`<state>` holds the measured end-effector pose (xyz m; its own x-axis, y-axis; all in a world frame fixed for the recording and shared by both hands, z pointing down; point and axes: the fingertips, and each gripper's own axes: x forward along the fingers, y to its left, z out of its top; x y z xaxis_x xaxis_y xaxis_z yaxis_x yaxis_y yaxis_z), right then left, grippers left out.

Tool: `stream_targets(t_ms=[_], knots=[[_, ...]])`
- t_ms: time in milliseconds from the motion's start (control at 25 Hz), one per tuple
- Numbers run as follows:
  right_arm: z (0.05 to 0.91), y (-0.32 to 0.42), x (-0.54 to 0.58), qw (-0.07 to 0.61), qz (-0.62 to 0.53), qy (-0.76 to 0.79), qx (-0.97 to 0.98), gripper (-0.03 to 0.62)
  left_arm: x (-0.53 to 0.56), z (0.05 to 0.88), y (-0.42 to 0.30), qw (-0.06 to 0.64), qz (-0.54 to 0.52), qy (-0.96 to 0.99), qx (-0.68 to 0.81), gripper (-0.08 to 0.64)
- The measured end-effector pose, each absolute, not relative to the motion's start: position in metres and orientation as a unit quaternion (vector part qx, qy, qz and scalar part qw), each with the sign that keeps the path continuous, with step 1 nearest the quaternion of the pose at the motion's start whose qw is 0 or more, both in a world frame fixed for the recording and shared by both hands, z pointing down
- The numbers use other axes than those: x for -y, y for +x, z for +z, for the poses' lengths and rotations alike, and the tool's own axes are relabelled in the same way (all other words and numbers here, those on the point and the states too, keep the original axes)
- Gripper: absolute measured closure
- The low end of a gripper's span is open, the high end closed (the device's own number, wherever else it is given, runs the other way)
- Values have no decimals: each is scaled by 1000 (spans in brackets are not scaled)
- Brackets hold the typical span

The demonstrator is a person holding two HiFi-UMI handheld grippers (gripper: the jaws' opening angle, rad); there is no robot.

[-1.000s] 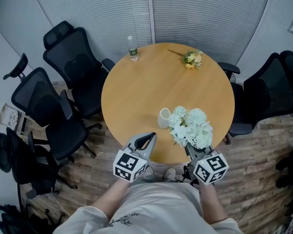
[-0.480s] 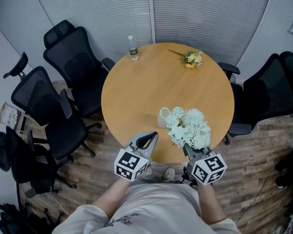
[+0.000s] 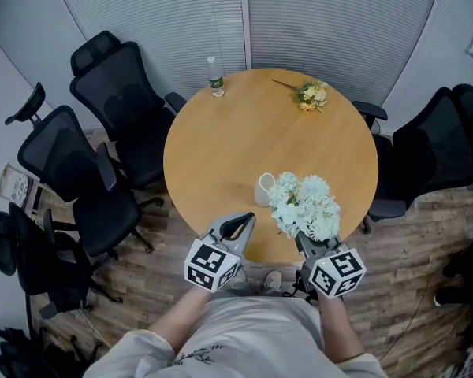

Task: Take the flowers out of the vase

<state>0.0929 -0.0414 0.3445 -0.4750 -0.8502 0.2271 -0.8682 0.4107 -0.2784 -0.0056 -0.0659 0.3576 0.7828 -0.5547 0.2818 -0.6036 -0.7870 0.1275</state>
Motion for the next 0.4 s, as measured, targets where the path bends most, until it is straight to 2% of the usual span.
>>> stream_targets(t_ms=[400], knots=[[345,95,41,23,184,510,840,548,63,359,-5,105,120,940,302,551]])
